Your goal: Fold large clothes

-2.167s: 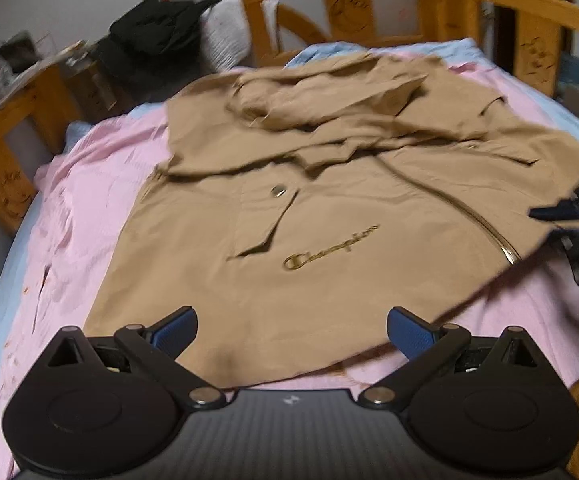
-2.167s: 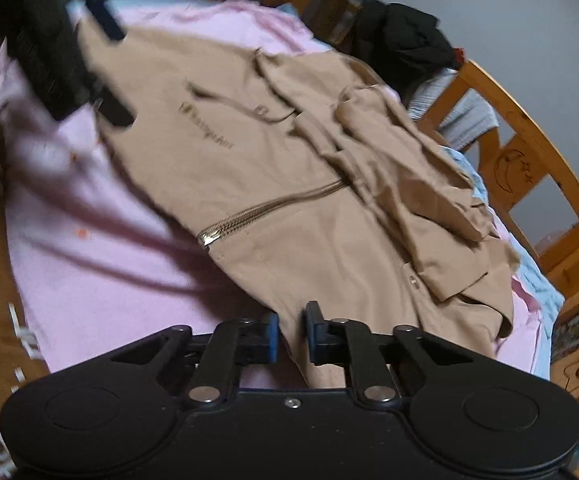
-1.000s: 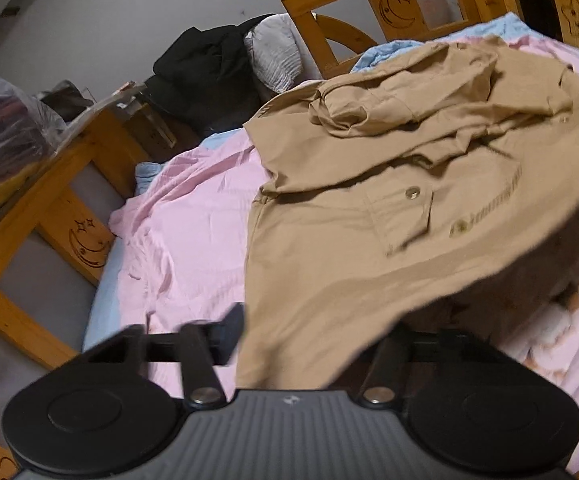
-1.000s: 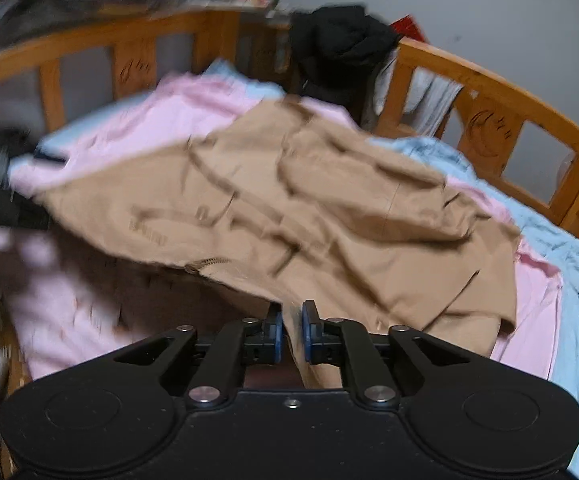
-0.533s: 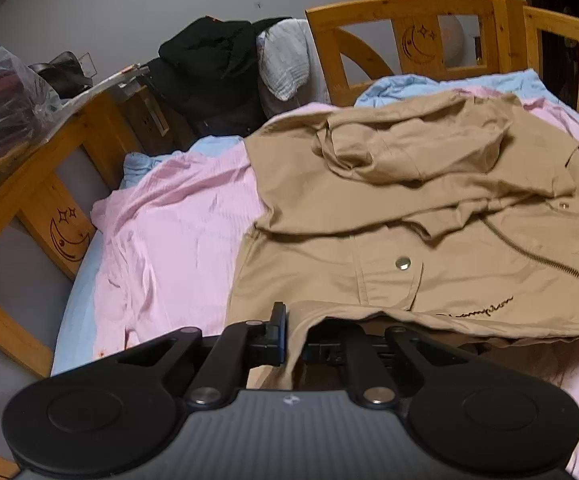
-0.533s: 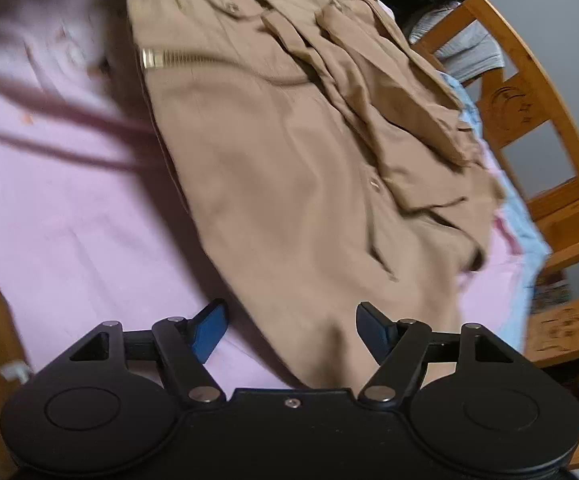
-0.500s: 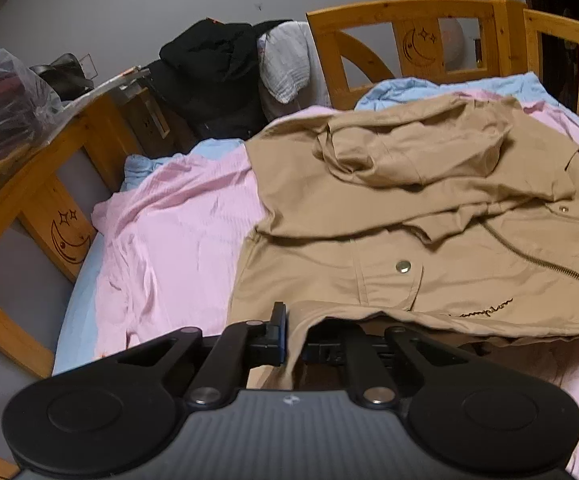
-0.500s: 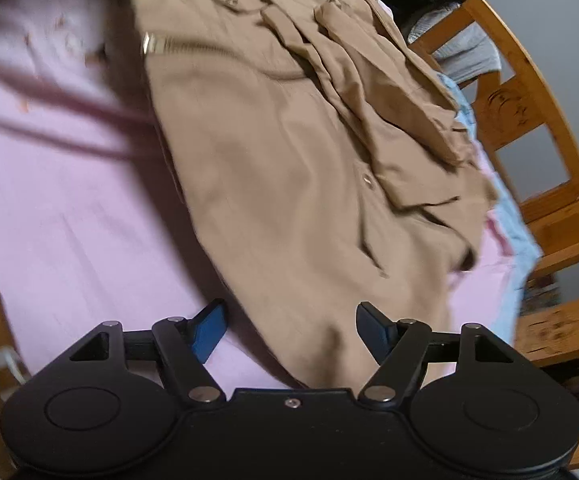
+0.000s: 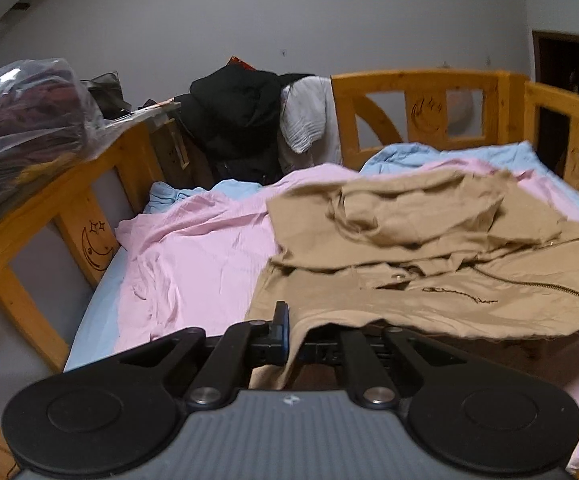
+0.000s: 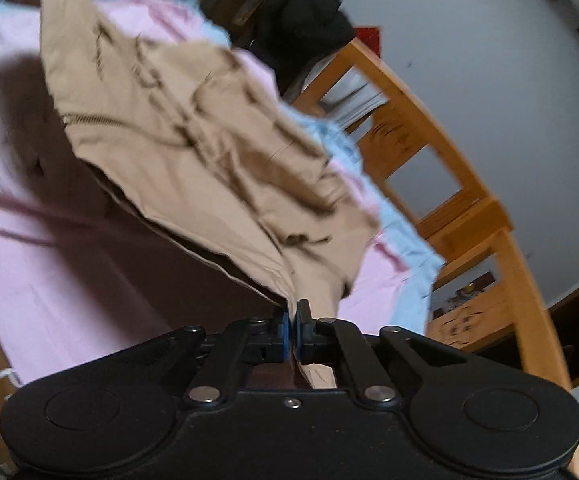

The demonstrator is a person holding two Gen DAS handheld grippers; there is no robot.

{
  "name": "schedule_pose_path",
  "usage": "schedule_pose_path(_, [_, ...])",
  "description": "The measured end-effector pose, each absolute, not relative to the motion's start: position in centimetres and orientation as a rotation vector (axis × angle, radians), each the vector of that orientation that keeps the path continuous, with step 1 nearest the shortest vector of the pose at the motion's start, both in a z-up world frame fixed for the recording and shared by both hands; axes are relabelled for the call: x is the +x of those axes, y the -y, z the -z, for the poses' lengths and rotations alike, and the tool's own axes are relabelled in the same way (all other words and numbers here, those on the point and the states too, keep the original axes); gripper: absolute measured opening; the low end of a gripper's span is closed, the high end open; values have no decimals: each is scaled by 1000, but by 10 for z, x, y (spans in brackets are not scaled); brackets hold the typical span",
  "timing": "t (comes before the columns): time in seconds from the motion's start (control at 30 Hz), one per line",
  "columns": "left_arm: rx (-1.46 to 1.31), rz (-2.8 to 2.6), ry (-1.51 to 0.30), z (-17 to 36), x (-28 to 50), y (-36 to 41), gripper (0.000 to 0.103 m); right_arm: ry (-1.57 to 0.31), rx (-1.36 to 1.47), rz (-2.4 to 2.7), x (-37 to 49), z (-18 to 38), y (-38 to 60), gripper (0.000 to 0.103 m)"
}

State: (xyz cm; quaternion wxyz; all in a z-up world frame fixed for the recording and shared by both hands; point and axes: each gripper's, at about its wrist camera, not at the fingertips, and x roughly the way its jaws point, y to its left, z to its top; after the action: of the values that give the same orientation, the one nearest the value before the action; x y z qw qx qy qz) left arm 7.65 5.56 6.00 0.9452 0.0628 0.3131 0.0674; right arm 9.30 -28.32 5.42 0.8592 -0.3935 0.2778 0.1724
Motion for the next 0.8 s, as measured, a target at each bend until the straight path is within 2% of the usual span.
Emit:
schedule_pose_path(0.2, [107, -76, -707, -86, 30, -65, 4, -616, -809, -417, 45, -102, 301, 1])
schedule_pose_path(0.37, [105, -76, -763, -103, 56, -70, 4, -614, -801, -459, 49, -119, 294, 2])
schedule_pose_path(0.53, [94, -104, -855, -109, 144, -86, 5, -585, -812, -419, 133, -122, 281, 3])
schedule_pose_path(0.8, [69, -107, -1073, -25, 280, -109, 13, -876, -528, -408, 311, -65, 273, 12])
